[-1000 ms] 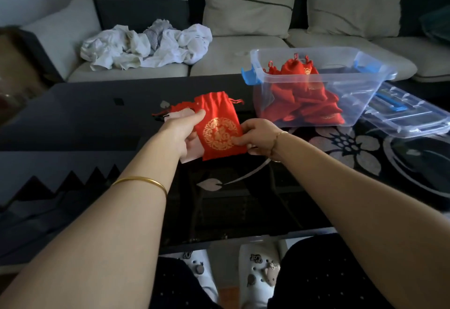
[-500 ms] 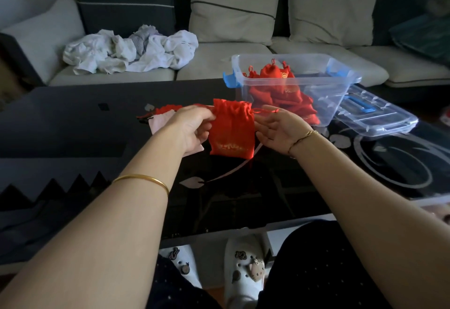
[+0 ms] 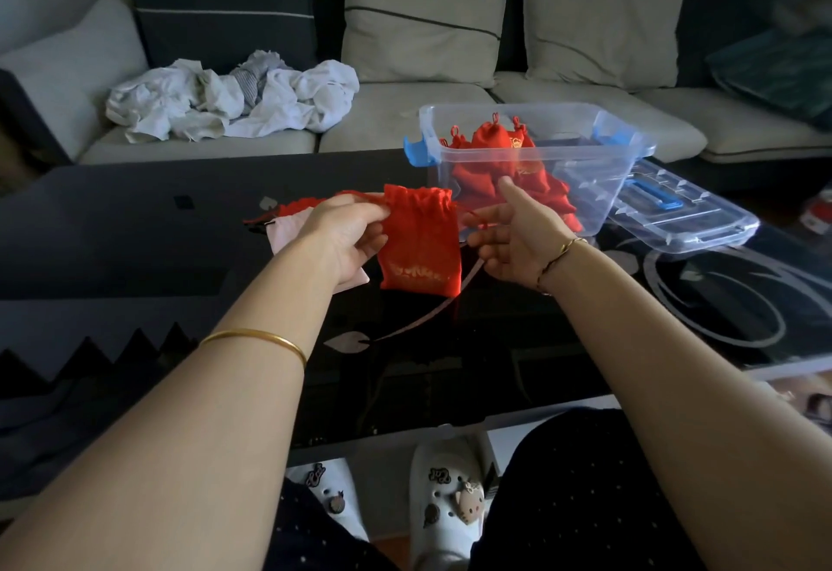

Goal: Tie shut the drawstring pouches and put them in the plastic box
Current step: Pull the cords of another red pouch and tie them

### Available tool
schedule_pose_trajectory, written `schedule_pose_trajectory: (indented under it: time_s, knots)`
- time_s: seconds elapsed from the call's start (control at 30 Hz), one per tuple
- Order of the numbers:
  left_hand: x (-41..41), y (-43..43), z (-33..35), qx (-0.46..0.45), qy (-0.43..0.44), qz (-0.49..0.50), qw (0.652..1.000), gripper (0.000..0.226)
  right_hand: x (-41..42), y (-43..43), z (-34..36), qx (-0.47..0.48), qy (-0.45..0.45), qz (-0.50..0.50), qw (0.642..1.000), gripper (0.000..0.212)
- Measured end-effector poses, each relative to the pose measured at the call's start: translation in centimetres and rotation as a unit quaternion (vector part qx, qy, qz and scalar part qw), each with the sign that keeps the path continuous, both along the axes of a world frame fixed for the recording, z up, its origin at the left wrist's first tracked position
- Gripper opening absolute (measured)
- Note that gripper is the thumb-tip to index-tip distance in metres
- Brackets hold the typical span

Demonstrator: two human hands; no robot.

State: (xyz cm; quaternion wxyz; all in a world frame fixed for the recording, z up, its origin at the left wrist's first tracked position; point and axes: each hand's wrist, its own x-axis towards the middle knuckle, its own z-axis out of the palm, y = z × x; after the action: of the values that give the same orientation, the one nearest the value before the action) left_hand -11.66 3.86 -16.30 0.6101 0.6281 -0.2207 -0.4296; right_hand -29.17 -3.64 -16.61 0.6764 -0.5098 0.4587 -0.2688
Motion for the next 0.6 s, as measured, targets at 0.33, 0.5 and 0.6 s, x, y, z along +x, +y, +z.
schedule_pose_trajectory:
  time_s: [0.33,0.5,0.6]
  knots:
    - [0.1,0.7,0.8,-0.023,0.067,0.004,0.997,0.022,0.2,0.4,-0.1,-0.088,-0.065,-0.006,0.994,0.012]
    - [1.0,0.4,0.5,-0.003,0.045,0.028,0.999,0.026,-0.3,0.1,0.0,-0.097,-0.051,-0.045,0.993,0.012]
    - [1.3,0.5,0.6,-0.005,0.043,0.054,0.998,0.021,-0.7,-0.2,0.2,-0.037,-0.113,-0.045,0.992,0.013]
